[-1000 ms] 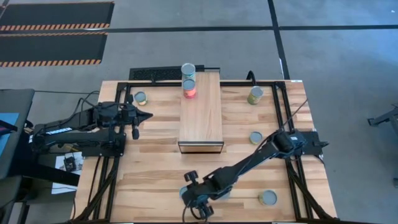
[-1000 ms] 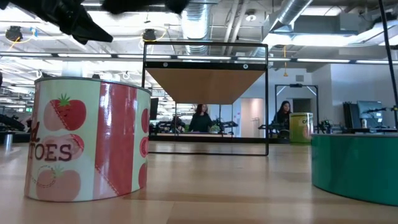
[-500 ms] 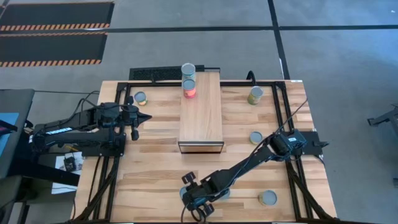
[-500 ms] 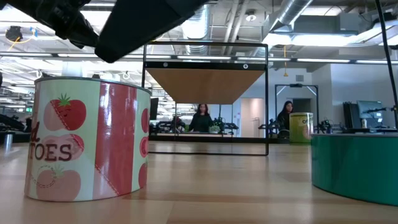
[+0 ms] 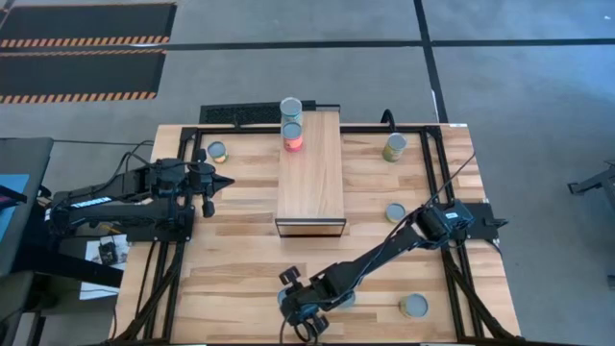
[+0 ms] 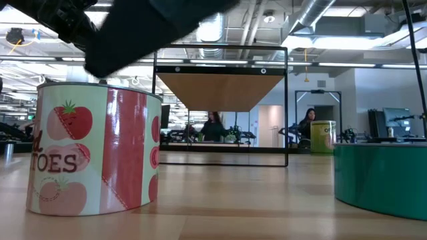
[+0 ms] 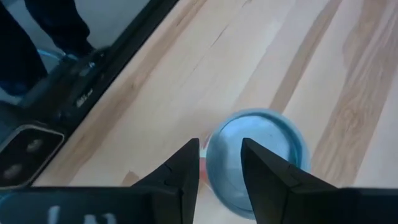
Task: Pick and place cans onto a shelf
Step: Put the canned diced tomatoes on the shelf
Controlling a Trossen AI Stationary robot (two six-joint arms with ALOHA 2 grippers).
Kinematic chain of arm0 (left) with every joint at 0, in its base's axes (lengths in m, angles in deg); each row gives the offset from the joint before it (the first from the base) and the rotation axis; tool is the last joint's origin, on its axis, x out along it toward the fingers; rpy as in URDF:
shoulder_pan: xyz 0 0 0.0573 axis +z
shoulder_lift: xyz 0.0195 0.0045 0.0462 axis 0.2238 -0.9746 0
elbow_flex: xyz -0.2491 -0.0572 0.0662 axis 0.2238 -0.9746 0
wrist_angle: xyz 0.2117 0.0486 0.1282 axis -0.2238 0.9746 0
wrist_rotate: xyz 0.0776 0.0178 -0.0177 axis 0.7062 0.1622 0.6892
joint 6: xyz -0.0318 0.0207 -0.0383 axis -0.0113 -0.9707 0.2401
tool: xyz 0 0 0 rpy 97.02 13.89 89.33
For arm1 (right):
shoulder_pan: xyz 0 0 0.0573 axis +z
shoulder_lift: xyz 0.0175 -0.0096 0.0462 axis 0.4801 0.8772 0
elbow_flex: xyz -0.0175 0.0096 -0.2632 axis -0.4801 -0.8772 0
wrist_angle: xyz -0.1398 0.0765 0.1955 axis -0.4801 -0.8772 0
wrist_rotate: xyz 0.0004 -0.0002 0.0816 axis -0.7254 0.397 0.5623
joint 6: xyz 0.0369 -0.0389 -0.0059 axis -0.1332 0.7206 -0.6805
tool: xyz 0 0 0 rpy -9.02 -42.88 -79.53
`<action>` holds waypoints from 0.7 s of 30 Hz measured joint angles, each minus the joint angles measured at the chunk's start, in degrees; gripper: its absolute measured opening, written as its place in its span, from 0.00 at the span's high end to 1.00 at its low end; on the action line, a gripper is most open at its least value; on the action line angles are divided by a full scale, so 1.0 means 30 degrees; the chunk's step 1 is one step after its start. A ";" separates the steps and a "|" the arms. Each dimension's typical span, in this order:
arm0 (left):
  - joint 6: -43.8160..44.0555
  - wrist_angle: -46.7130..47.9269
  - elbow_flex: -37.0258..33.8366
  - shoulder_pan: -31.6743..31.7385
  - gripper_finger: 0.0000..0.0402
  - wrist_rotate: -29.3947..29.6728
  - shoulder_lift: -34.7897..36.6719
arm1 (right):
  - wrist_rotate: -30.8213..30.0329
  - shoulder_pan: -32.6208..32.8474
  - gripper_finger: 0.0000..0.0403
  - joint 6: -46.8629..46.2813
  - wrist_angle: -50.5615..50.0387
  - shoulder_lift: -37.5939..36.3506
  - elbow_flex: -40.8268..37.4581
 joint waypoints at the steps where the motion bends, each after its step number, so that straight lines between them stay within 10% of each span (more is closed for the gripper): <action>1: 0.0000 0.0000 0.0000 0.0000 1.00 0.0000 0.0000 | -0.0002 0.0041 0.66 0.0067 -0.0046 0.0002 -0.0010; 21: -0.0007 0.0009 0.0000 0.0000 1.00 0.0002 0.0000 | 0.0368 -0.0097 0.75 0.0216 0.0133 0.1081 0.0109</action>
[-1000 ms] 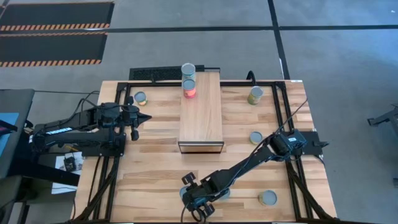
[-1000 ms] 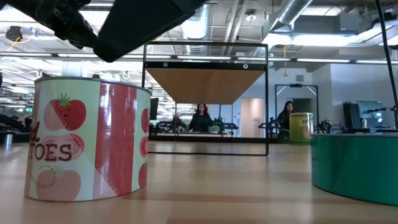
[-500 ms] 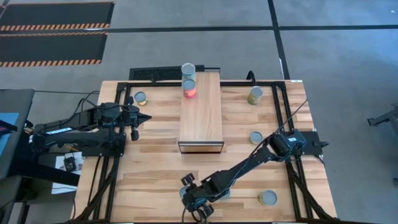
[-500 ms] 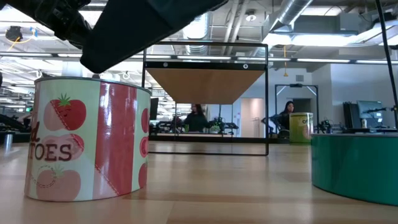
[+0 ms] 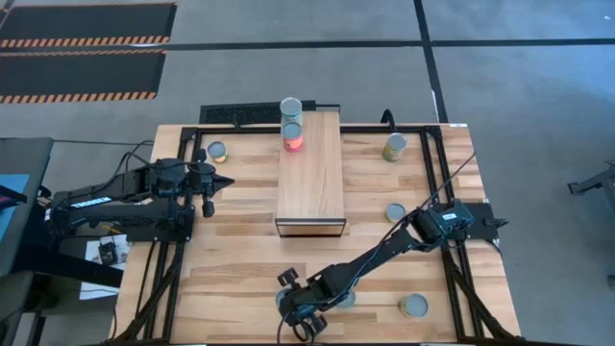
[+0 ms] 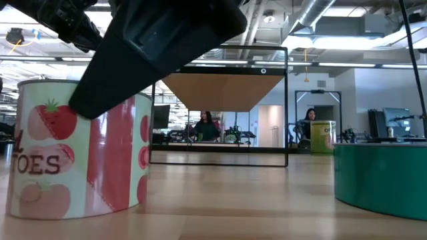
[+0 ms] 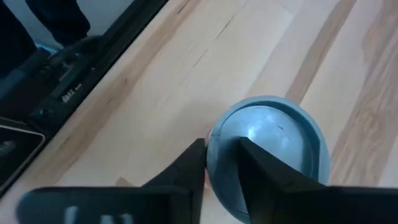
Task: Pick and place cans onto a shelf
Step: Put the canned diced tomatoes on the shelf
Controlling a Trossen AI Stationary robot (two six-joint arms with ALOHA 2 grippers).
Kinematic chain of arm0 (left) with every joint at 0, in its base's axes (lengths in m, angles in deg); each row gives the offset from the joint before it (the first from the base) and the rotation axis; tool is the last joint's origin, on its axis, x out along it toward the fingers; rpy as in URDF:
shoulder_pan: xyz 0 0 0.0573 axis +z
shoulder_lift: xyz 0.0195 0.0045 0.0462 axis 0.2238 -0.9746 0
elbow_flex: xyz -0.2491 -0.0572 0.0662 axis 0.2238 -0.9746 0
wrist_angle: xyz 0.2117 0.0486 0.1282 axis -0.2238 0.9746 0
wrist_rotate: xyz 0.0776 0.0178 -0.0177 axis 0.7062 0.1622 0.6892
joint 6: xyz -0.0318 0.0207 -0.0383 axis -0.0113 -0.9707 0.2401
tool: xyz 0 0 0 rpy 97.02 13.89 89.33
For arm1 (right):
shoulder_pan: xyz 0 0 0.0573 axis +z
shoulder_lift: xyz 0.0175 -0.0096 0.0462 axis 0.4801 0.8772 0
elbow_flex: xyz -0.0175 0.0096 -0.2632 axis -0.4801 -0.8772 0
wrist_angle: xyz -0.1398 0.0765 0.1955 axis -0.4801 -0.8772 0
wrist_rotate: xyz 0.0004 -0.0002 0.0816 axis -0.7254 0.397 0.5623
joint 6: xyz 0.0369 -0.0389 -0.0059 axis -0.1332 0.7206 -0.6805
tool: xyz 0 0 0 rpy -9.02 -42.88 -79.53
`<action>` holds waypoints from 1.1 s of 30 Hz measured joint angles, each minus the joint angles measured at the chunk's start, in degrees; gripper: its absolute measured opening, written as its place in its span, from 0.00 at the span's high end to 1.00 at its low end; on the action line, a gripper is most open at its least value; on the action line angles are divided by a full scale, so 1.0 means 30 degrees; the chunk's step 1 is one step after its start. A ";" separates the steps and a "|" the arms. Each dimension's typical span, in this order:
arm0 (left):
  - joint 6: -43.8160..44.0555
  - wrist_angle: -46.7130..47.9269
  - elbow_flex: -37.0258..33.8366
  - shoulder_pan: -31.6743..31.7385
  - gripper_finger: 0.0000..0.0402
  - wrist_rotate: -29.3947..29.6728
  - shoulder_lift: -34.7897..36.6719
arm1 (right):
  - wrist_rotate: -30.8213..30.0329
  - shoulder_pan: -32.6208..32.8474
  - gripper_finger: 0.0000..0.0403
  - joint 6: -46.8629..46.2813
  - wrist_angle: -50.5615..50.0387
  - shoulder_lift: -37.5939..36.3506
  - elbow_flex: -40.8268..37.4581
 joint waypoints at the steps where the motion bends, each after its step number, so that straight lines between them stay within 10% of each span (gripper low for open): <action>1: 0.0007 -0.0001 0.0000 0.0000 1.00 0.0003 0.0000 | 0.0093 -0.0013 0.79 -0.0154 -0.0100 -0.0030 0.0069; 5: 0.0007 -0.0001 0.0000 0.0000 1.00 0.0005 -0.0007 | 0.0286 -0.0084 0.96 -0.0508 -0.0743 -0.0006 0.0801; 16: 0.0801 -0.0009 0.0000 0.0000 1.00 0.0005 0.0000 | 0.0150 -0.0465 0.98 -0.0345 -0.6943 0.0071 0.7463; 33: 0.0876 -0.0039 0.0007 0.0006 1.00 0.0012 -0.0003 | -0.1237 -0.7512 0.98 -0.0439 -0.9637 -0.5452 0.6709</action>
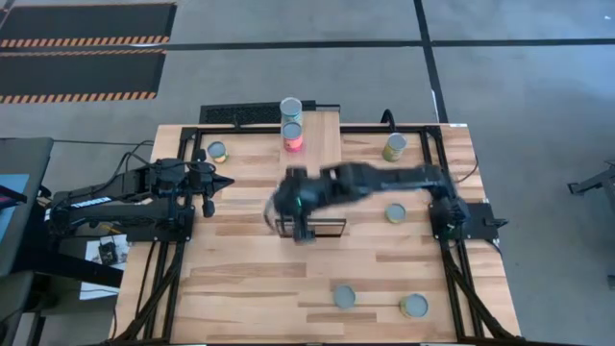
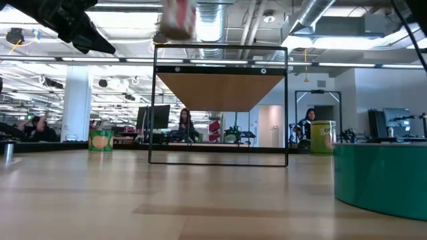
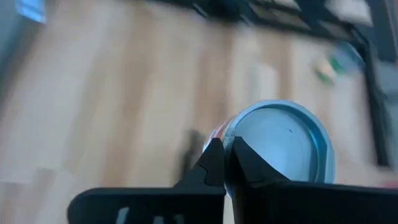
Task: Pick and place cans onto a shelf
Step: Put the canned diced tomatoes on the shelf
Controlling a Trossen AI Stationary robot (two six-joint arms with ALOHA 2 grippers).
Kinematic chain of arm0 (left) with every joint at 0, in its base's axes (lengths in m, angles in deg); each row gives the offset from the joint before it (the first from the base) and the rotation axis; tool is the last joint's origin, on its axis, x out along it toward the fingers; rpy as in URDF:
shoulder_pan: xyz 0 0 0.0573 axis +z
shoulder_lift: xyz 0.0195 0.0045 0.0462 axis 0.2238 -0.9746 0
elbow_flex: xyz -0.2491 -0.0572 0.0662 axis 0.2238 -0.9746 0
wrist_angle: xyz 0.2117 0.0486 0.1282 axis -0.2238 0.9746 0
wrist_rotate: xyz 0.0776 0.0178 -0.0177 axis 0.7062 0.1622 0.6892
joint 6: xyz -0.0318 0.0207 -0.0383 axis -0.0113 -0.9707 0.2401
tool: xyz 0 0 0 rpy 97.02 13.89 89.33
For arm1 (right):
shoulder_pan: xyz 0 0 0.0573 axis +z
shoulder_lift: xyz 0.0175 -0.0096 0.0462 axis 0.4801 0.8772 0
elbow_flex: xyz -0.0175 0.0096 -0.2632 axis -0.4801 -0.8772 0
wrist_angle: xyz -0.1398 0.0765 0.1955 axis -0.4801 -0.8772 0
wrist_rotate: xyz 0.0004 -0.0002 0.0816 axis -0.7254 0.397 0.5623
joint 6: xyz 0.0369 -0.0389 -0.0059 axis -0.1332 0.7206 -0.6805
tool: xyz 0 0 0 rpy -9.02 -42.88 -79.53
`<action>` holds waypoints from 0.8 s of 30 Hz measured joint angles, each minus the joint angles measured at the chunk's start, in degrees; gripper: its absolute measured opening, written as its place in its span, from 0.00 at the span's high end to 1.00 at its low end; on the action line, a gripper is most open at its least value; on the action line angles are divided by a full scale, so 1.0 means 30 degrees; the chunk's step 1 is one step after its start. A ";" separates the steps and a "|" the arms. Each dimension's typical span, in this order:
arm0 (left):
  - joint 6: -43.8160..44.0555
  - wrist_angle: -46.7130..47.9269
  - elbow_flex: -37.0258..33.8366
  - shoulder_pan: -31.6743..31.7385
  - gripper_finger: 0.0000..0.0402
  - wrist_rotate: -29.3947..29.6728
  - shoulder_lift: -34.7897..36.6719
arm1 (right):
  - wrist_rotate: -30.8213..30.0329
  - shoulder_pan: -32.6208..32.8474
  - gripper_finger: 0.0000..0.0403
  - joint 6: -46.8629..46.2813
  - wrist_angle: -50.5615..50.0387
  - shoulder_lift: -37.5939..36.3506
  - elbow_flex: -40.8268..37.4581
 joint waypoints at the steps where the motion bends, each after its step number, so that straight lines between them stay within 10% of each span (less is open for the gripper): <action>1: 0.0042 -0.0001 0.0000 0.0000 1.00 0.0000 -0.0004 | 0.0000 -0.0627 0.97 0.0135 -0.0418 0.0009 -0.0009; 10: 0.0261 -0.0013 0.0000 0.0000 1.00 0.0007 0.0001 | 0.0263 -0.4472 0.97 0.0544 -0.0787 -0.0005 0.0006; 24: 0.0459 0.0009 0.0000 0.0002 1.00 0.0147 0.0171 | -0.0229 -0.4249 0.96 -0.0018 -0.0696 0.1993 0.0045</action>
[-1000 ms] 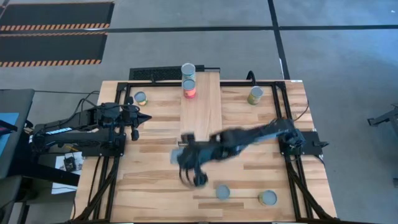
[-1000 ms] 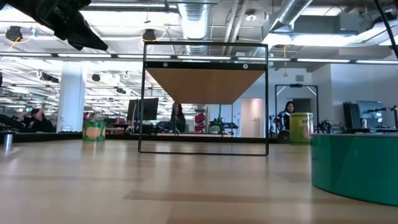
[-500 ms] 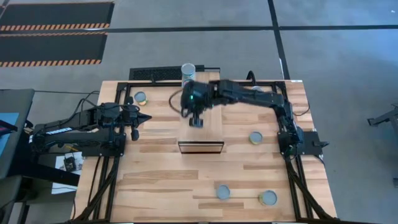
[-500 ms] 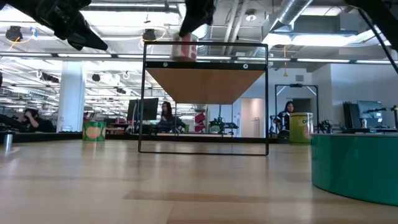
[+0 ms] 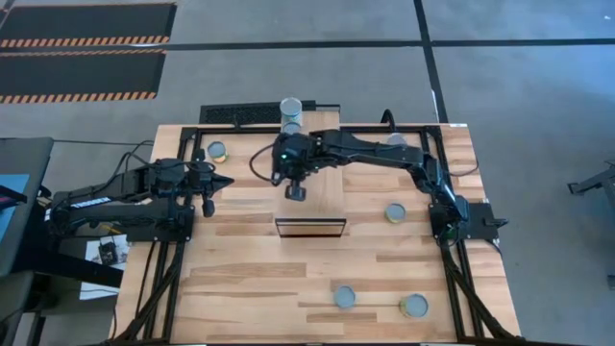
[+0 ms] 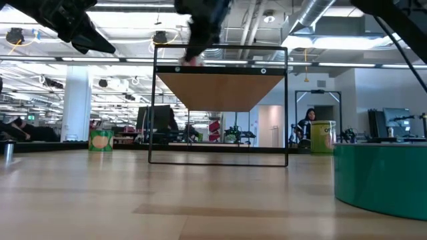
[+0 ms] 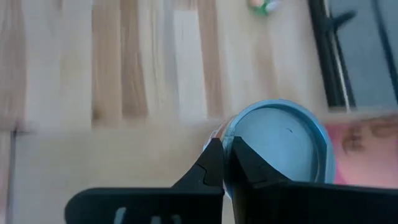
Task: Pick and place cans onto a shelf
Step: Put the canned diced tomatoes on the shelf
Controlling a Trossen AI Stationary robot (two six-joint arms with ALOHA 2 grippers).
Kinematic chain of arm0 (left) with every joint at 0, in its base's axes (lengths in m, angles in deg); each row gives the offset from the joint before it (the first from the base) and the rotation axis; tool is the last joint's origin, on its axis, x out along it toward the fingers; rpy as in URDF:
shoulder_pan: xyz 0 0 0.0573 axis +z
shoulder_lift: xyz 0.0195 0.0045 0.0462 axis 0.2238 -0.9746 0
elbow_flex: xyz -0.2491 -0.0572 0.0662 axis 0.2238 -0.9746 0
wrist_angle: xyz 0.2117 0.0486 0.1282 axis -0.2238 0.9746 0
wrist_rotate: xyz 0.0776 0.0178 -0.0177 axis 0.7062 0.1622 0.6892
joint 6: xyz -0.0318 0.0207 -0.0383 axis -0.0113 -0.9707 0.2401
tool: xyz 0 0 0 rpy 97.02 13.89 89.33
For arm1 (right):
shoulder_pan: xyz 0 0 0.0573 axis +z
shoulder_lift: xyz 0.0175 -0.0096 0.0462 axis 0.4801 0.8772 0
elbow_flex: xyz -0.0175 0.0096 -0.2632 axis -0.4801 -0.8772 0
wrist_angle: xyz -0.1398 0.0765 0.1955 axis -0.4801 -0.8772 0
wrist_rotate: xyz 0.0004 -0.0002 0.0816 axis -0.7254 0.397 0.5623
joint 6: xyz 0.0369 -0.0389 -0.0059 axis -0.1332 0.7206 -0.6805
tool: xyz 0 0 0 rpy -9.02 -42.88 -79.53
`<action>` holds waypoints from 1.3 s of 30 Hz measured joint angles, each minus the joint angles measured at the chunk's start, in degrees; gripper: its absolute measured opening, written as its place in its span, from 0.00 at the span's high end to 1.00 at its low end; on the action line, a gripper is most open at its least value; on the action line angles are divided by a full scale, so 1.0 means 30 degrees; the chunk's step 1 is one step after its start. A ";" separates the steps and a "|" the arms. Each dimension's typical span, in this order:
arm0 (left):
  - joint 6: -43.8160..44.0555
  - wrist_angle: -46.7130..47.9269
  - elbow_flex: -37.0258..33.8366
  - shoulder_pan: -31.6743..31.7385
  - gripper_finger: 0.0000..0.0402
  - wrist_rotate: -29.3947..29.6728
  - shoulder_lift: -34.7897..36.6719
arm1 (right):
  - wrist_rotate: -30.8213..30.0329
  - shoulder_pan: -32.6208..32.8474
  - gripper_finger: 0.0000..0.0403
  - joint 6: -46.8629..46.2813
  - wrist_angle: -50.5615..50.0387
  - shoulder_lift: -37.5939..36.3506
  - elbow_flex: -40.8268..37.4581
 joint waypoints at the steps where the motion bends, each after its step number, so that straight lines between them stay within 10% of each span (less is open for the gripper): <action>1: -0.0002 0.0007 0.0000 0.0000 1.00 0.0006 0.0032 | 0.0068 -0.0050 0.96 -0.0045 -0.0208 0.0057 -0.0057; 39: -0.0017 0.0022 0.0000 0.0000 1.00 -0.0001 0.0189 | -0.0500 -0.0340 0.67 -0.1055 0.0075 0.0625 0.0018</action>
